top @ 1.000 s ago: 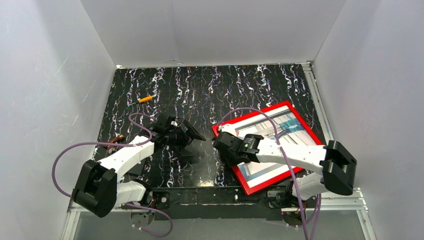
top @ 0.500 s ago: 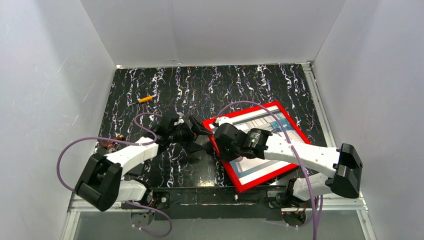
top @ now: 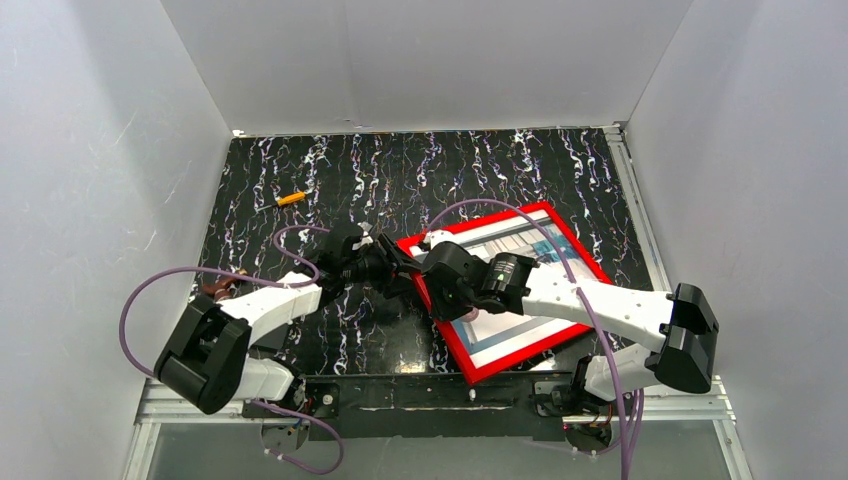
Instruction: Take the photo out of the frame
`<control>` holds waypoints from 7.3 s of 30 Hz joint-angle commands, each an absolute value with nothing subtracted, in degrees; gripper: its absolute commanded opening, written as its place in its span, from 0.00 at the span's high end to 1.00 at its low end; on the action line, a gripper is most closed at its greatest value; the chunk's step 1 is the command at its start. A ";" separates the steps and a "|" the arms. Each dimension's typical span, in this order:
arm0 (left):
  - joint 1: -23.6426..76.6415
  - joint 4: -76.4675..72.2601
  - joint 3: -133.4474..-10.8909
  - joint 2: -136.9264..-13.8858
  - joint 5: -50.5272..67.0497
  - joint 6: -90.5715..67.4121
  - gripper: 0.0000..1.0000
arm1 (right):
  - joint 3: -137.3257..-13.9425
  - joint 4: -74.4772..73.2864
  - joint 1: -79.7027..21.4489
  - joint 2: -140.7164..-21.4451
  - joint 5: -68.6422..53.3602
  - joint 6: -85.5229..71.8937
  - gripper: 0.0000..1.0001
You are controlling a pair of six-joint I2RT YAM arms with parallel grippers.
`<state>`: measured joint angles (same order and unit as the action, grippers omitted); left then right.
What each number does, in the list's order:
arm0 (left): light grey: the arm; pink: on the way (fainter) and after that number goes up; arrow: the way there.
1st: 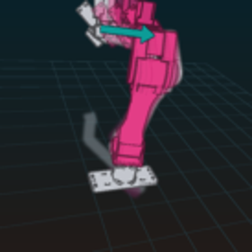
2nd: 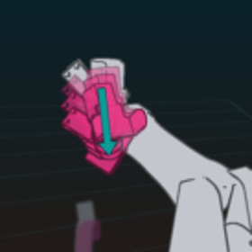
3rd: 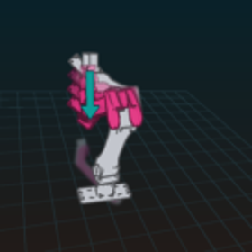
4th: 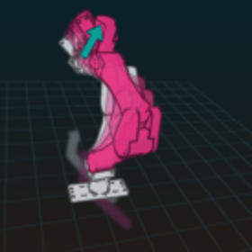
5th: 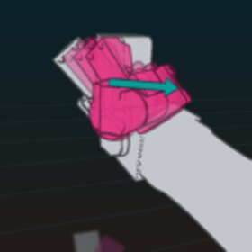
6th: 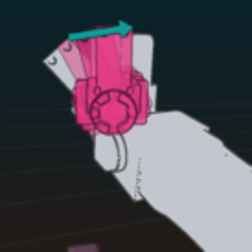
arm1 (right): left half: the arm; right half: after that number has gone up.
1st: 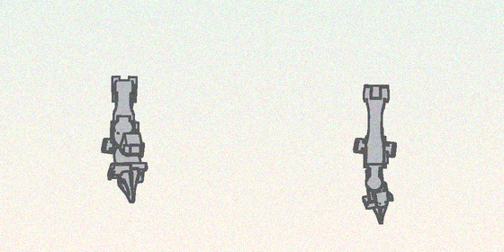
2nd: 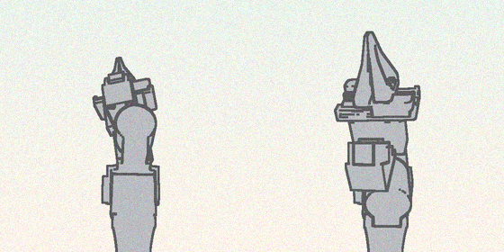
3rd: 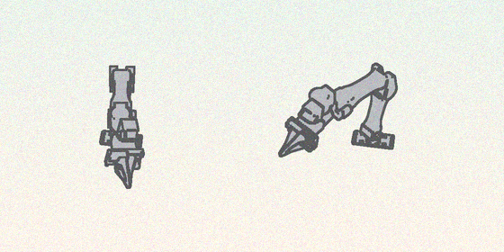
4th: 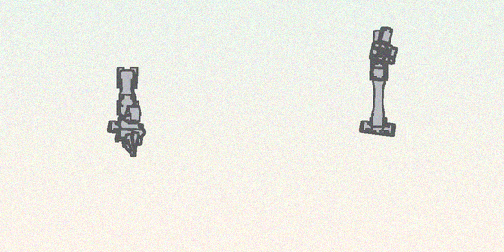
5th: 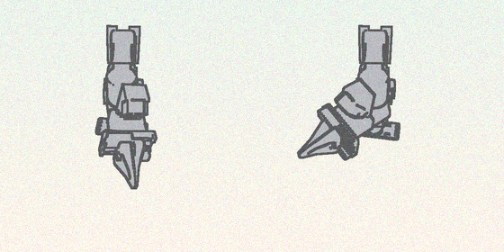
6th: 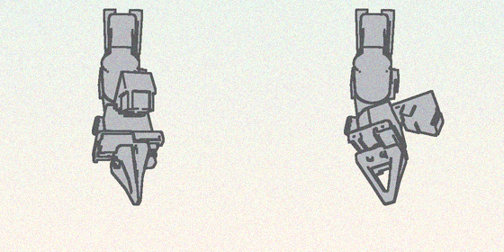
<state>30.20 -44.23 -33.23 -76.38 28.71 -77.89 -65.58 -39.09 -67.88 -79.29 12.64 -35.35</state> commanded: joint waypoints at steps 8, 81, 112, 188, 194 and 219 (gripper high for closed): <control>30.41 -33.10 -37.37 -69.62 26.01 -78.41 0.69 | -72.64 -35.28 -67.94 -79.83 10.02 -33.90 0.99; -2.88 31.98 -71.19 -81.80 47.25 -62.16 1.00 | -44.04 25.08 -92.77 -71.11 61.20 49.67 0.72; -4.65 53.79 -112.60 -57.60 -0.52 -28.90 0.02 | -114.92 -27.96 -66.79 -79.46 31.80 -5.33 0.99; 16.90 34.60 -46.23 -54.00 19.17 -38.80 0.02 | -37.43 -19.92 -38.75 -59.20 5.76 -38.83 0.14; 17.43 39.70 -52.67 -64.54 6.79 -40.98 0.02 | -48.87 -19.68 -53.49 -72.06 9.01 -36.23 0.14; -8.44 -15.88 -87.30 -119.68 15.07 -41.73 0.03 | -37.23 -16.89 -48.46 -47.03 11.96 -30.42 0.02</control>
<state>-7.25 -1.30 -85.08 -115.59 13.13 -45.47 -37.93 -17.08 -51.11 -49.54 12.60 -32.69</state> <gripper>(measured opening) 0.966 0.983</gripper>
